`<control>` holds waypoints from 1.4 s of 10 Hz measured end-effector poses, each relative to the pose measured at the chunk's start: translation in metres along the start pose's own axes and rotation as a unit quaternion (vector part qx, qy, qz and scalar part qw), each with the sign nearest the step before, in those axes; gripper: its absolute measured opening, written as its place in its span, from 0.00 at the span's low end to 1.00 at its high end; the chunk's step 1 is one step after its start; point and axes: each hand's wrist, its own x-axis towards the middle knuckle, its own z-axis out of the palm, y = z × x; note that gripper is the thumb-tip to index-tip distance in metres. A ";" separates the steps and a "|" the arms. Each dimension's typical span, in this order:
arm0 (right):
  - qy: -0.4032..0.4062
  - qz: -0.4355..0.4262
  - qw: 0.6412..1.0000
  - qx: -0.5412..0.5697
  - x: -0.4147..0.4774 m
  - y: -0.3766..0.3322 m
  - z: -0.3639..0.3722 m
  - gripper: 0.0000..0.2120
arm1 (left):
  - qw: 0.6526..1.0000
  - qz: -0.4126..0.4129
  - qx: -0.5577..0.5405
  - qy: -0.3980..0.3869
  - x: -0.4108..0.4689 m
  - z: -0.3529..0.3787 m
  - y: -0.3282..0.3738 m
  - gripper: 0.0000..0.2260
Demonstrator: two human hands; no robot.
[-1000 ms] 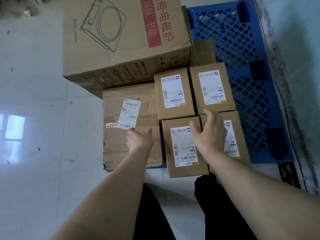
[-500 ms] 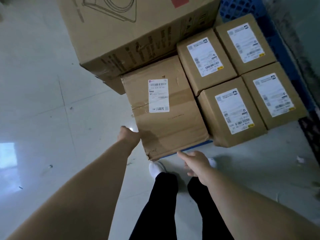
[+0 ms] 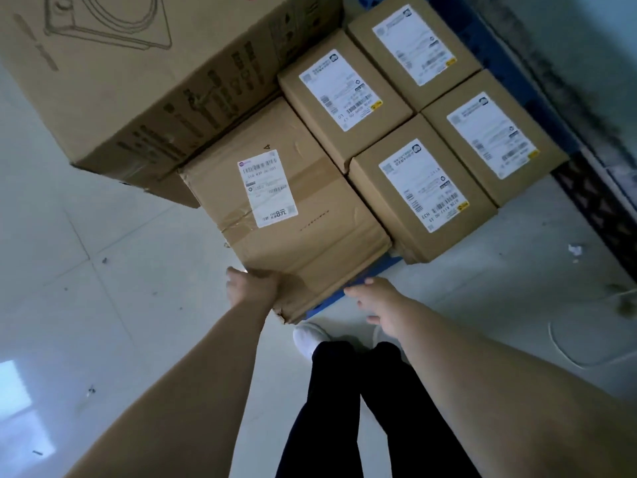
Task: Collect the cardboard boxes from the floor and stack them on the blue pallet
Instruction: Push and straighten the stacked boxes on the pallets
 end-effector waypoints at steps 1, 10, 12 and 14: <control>0.045 0.024 0.997 0.058 0.003 0.009 -0.026 0.21 | 0.991 0.076 0.062 0.093 -0.016 0.002 0.018 0.30; -0.073 0.006 0.898 0.435 0.047 -0.074 -0.298 0.36 | 0.670 0.524 0.525 0.024 -0.164 0.198 0.167 0.41; -0.079 0.004 0.905 0.419 0.066 -0.088 -0.294 0.26 | 0.668 0.503 0.546 0.042 -0.155 0.203 0.174 0.38; -0.103 0.001 0.903 0.416 0.072 -0.095 -0.287 0.30 | 0.676 0.499 0.538 0.057 -0.148 0.199 0.173 0.38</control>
